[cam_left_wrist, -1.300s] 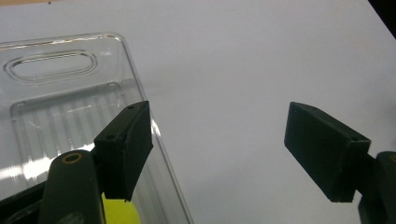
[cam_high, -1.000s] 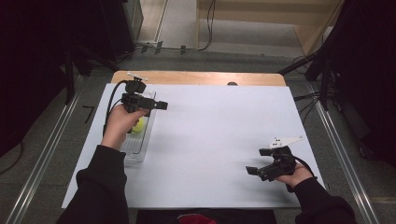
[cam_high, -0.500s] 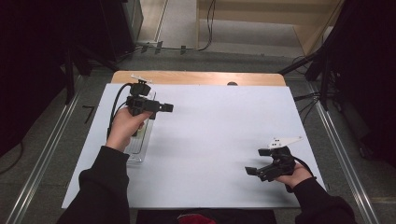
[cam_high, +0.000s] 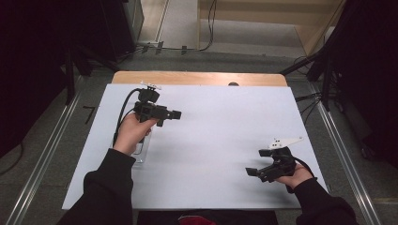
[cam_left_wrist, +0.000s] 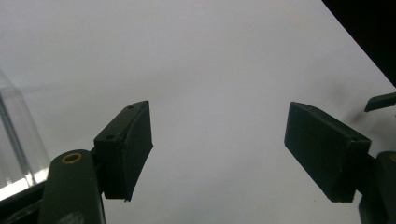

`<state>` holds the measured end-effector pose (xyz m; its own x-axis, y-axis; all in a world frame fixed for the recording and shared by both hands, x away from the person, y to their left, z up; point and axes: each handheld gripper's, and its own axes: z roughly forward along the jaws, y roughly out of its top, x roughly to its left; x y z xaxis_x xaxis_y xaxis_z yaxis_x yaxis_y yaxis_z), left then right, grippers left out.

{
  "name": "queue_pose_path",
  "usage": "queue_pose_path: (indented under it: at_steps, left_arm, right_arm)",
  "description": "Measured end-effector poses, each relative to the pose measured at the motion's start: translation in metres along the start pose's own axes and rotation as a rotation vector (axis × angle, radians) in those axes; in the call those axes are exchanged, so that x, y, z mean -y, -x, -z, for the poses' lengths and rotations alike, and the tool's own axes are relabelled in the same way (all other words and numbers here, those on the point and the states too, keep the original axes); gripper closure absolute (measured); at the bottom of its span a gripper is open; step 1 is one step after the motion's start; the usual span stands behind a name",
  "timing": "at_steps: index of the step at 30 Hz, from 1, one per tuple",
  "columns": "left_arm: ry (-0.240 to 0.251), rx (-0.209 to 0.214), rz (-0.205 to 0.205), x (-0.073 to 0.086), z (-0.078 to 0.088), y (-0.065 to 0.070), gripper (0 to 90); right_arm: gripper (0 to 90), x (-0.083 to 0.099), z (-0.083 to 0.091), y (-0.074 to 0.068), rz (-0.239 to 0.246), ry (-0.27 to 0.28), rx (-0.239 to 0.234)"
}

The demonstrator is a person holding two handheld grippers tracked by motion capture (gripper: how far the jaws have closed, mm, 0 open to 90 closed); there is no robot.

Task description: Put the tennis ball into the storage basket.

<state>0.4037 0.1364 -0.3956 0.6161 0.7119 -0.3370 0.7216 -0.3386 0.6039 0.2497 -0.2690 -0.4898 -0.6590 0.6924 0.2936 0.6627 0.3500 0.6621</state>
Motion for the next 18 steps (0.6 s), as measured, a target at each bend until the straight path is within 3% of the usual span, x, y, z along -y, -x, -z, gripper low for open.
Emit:
queue_pose_path:
  at_steps: [18]
  left_arm:
    - [-0.032, 0.046, -0.028, 0.029, -0.008, 0.008, 24.1]
  right_arm:
    - [0.0, 0.000, 0.001, 0.001, -0.006, 0.007, 0.003]
